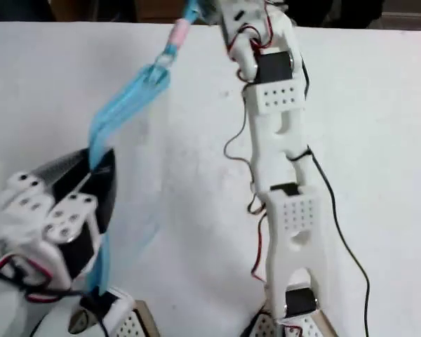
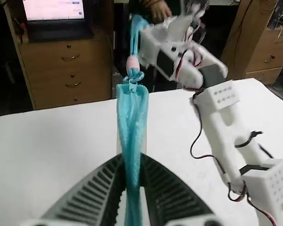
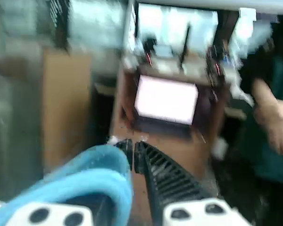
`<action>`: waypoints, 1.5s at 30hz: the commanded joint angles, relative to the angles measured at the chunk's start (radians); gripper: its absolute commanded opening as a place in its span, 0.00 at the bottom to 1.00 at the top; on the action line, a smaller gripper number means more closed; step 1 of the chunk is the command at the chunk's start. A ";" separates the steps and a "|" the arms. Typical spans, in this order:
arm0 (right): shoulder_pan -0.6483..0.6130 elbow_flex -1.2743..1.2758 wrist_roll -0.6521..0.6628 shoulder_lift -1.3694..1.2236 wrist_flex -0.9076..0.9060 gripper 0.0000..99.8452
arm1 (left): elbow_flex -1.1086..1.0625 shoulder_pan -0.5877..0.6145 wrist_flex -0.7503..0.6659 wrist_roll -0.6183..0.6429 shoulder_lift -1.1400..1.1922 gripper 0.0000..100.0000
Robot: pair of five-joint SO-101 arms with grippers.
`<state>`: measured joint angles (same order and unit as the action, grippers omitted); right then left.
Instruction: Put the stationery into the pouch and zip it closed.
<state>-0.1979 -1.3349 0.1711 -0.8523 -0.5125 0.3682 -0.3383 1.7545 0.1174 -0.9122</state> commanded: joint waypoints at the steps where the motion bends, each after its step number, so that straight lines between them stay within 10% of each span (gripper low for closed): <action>1: 0.074 0.002 0.071 -0.067 0.054 0.02 | 0.140 -0.008 0.009 0.002 -0.012 0.02; 45: 0.090 -0.169 0.196 -0.027 -0.113 0.02 | 0.301 0.015 -0.002 0.038 -0.007 0.02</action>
<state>-0.1258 -1.4469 0.3506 -0.9014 -0.5263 0.6720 -0.3353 1.7729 0.1481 -0.8861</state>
